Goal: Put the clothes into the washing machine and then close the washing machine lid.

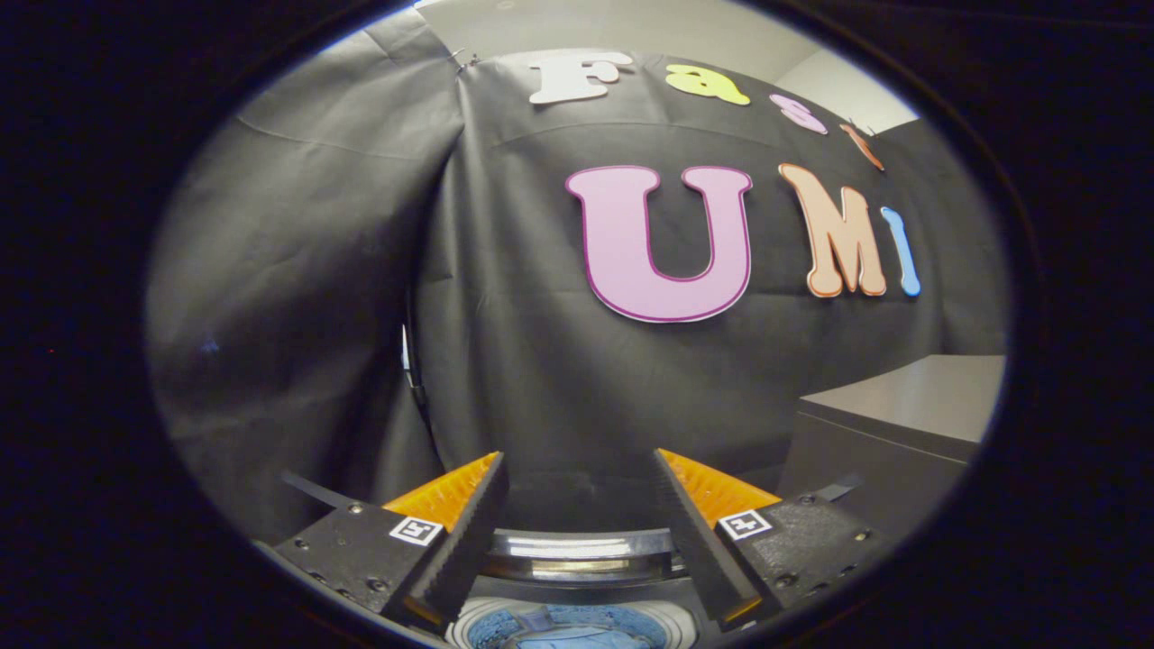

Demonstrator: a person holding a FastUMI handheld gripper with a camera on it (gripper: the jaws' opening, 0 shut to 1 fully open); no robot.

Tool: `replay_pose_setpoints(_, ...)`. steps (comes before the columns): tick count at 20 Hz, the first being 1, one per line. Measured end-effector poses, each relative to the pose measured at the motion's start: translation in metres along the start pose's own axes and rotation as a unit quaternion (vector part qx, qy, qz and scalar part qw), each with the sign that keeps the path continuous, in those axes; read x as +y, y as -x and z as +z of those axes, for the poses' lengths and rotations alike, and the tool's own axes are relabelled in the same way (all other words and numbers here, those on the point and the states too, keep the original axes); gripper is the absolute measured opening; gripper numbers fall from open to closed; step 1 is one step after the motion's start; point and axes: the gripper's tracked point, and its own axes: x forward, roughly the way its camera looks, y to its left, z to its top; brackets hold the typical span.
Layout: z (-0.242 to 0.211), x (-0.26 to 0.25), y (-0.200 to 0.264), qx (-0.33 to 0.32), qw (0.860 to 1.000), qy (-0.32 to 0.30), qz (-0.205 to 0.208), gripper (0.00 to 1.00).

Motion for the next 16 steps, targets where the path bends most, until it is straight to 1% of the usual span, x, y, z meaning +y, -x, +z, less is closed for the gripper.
replay_pose_setpoints(4,-0.01,0.0,0.004,0.014,1.0,-0.006,0.001,0.96)
replay_pose_setpoints(5,-0.025,-0.001,0.009,0.035,0.999,-0.011,-0.006,0.96)
replay_pose_setpoints(6,-0.037,-0.006,0.024,0.054,0.998,-0.004,-0.028,0.96)
replay_pose_setpoints(7,-0.053,-0.002,0.025,0.085,0.996,-0.02,-0.019,0.96)
replay_pose_setpoints(8,-0.06,0.005,0.028,0.081,0.996,-0.038,0.0,0.97)
replay_pose_setpoints(9,-0.069,0.006,0.03,0.084,0.995,-0.048,0.008,0.97)
replay_pose_setpoints(13,-0.073,0.001,0.039,0.094,0.995,-0.016,0.009,0.98)
replay_pose_setpoints(16,-0.071,0.001,0.042,0.076,0.997,0.003,0.01,0.97)
